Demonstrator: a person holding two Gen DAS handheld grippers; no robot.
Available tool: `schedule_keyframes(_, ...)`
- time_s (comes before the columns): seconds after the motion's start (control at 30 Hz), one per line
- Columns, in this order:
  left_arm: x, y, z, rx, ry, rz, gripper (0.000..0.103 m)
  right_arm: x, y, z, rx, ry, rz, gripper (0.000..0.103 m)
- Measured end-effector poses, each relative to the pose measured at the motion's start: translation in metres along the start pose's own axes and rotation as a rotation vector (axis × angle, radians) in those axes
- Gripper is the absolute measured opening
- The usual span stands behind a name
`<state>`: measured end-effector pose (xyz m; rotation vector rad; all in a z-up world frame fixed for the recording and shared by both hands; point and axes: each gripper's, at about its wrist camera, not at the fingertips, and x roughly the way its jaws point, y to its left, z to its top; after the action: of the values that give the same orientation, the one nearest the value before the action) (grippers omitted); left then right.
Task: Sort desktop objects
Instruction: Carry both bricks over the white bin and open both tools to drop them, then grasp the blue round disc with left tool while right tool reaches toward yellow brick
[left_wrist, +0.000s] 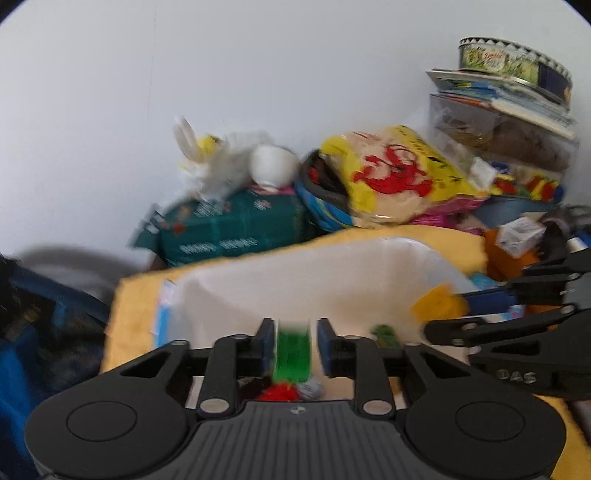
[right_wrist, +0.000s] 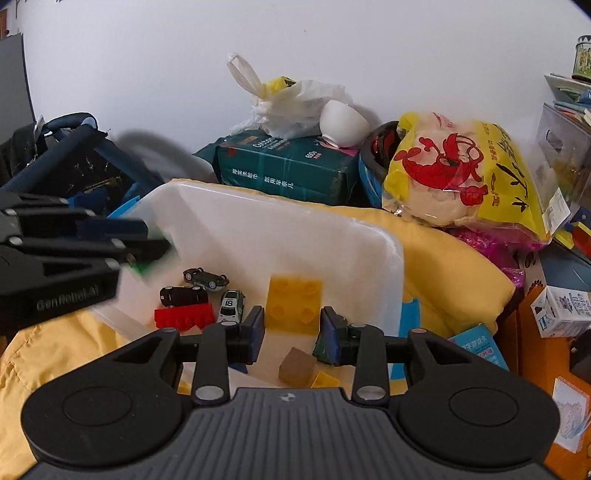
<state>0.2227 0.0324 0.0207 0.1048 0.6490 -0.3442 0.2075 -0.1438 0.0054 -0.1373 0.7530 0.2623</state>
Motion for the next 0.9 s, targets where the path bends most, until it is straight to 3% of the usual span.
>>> schedule_keyframes(0.1,-0.027,0.000,-0.006,0.013,-0.063,0.015,0.047,-0.019,0.005,-0.004,-0.041,-0.056,0.011,0.041)
schedule_keyframes(0.17,-0.048,-0.003,-0.012,0.038,-0.121,0.042,0.061,-0.032,0.008,-0.007,-0.069,-0.092,-0.002,0.041)
schedule_keyframes(0.3,-0.081,-0.013,-0.035,0.071,-0.159,0.050,0.069,-0.060,0.011,-0.026,-0.100,-0.127,-0.003,0.041)
schedule_keyframes(0.43,-0.098,-0.035,-0.079,0.111,-0.108,0.018,0.069,-0.072,0.015,-0.061,-0.127,-0.101,0.004,0.041)
schedule_keyframes(0.7,-0.084,-0.096,-0.183,0.279,0.116,-0.059,0.068,-0.059,0.037,-0.142,-0.142,0.066,0.068,0.040)
schedule_keyframes(0.9,-0.063,-0.106,-0.195,0.262,0.168,-0.084,0.068,-0.057,0.039,-0.175,-0.079,0.153,0.100,0.040)
